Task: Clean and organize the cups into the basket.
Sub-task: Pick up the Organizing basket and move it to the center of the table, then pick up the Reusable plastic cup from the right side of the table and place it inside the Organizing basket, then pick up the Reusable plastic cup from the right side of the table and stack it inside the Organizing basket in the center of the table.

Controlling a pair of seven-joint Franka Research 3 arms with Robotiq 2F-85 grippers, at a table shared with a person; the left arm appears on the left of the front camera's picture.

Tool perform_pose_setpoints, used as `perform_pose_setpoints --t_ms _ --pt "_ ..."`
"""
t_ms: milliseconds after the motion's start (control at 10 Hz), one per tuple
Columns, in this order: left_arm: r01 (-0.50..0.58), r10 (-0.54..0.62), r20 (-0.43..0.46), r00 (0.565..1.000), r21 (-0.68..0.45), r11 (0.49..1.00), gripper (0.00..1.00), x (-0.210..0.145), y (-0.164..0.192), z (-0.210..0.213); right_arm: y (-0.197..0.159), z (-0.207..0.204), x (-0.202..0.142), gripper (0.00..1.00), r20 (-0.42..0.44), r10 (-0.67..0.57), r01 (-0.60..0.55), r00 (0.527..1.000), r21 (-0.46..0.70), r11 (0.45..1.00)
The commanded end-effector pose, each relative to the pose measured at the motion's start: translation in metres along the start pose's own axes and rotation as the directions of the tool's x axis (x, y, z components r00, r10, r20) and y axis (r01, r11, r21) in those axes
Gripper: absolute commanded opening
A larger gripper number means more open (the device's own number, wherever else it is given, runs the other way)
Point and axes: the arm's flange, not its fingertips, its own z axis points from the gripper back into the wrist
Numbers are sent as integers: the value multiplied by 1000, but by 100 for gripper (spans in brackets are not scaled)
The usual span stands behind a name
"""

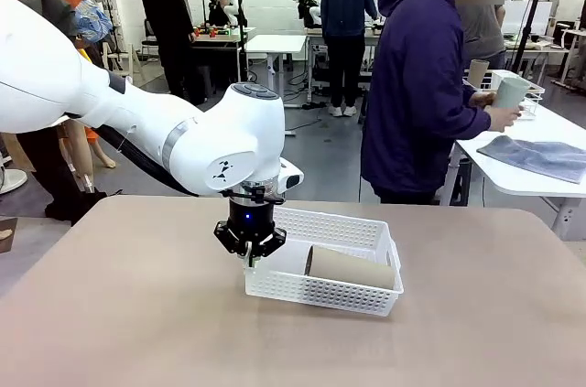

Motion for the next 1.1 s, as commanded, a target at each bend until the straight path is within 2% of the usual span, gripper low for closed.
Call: perform_pose_setpoints --t_ms 0,100,200,1000 --pt "2 -2 3 1000 -1 1000 0 -1 0 0 -20 2 0 100 20 0 1 1000 -9 1000" --pt "2 -2 3 1000 -1 1000 0 -1 0 0 -24 -4 4 100 -2 16 -16 1000 -33 999" --pt "2 -2 3 1000 -1 1000 0 -1 0 0 -9 8 -1 100 5 -11 11 1000 -12 1000" --pt "2 -2 3 1000 -1 1000 0 -1 0 0 -9 8 -1 100 5 -11 11 1000 -12 1000"
